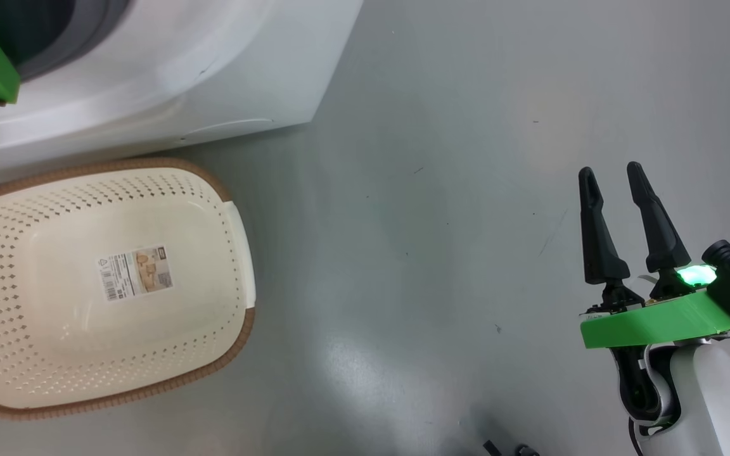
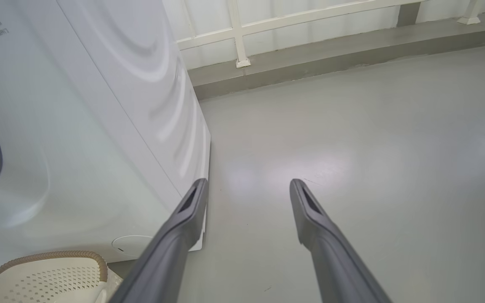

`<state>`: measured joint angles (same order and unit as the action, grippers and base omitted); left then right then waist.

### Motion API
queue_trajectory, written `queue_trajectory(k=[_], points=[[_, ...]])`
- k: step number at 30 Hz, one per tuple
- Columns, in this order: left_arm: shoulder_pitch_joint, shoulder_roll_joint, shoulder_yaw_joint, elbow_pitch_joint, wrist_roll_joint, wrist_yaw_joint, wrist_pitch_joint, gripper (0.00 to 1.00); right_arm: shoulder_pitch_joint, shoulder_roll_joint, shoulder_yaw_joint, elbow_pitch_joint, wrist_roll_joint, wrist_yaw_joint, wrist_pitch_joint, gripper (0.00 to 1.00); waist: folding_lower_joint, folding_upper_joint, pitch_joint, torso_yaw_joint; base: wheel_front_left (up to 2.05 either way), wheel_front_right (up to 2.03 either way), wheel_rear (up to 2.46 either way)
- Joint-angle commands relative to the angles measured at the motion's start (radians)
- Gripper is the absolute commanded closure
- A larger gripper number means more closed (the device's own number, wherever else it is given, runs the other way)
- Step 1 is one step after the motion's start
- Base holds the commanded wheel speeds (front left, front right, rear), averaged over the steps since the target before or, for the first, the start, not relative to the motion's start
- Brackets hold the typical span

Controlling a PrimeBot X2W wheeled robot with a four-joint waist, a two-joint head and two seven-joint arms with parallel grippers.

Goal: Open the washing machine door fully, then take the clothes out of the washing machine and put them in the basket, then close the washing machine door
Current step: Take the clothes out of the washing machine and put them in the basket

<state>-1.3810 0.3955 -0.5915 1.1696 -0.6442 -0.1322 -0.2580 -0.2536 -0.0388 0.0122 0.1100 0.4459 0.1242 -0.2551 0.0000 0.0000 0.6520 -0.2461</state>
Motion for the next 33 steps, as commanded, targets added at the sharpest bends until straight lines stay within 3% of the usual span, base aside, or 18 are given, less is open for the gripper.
queue_trajectory(k=[1,7,17,33], points=[[-0.025,0.051,0.006,-0.009,-0.007,0.002,-0.004,1.00,0.006,-0.011,0.017,-0.026,0.008,0.007,-0.007,0.00,0.0000,0.0000,-0.002,0.002,0.00,0.00,0.00],[-0.006,0.057,0.044,-0.065,-0.017,0.002,-0.004,1.00,0.002,-0.011,0.008,-0.025,0.003,0.007,-0.007,0.00,0.0000,0.0000,-0.016,0.017,0.00,0.00,0.00],[0.155,0.044,0.278,-0.269,0.019,0.018,-0.004,1.00,0.008,-0.011,-0.012,-0.022,-0.024,0.007,-0.007,0.00,0.0000,0.0000,-0.072,0.062,0.00,0.00,0.00],[0.568,-0.127,0.667,-0.639,0.254,0.003,-0.004,1.00,0.065,-0.011,-0.042,-0.005,-0.071,0.007,-0.007,0.00,0.0000,0.0000,-0.191,0.140,0.00,0.00,0.00]])
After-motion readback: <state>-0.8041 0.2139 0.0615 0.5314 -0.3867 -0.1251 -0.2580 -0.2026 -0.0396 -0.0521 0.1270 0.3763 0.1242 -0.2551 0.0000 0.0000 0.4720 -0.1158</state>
